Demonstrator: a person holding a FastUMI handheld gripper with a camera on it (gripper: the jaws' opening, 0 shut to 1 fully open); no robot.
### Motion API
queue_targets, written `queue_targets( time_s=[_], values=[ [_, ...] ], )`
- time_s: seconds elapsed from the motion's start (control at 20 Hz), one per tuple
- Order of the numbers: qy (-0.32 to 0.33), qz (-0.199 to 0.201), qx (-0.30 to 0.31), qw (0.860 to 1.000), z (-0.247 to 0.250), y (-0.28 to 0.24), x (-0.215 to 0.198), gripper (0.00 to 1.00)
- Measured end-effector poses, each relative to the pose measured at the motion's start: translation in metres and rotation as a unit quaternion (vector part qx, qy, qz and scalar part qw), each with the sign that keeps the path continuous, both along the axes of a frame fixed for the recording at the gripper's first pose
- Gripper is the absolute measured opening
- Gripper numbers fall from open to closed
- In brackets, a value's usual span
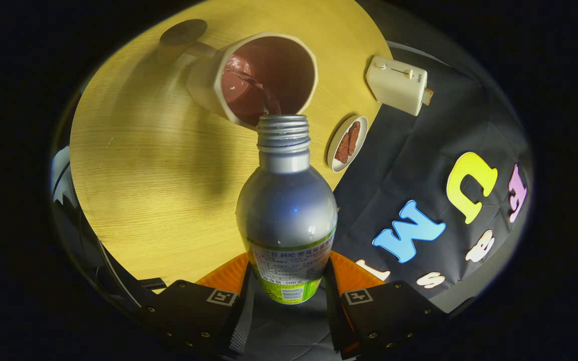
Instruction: Take the bottle from table, then pour the juice into the cup, finally place the bottle on the coaster
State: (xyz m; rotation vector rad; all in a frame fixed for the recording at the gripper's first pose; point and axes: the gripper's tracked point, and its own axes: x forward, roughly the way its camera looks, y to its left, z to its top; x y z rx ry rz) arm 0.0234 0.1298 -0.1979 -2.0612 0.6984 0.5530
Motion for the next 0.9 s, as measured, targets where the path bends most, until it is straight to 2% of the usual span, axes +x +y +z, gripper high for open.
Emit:
queue_targets(
  time_s=[0.9],
  values=[
    [0.016,0.014,-0.061,0.998,0.001,0.013,0.012,0.62]
  ],
)
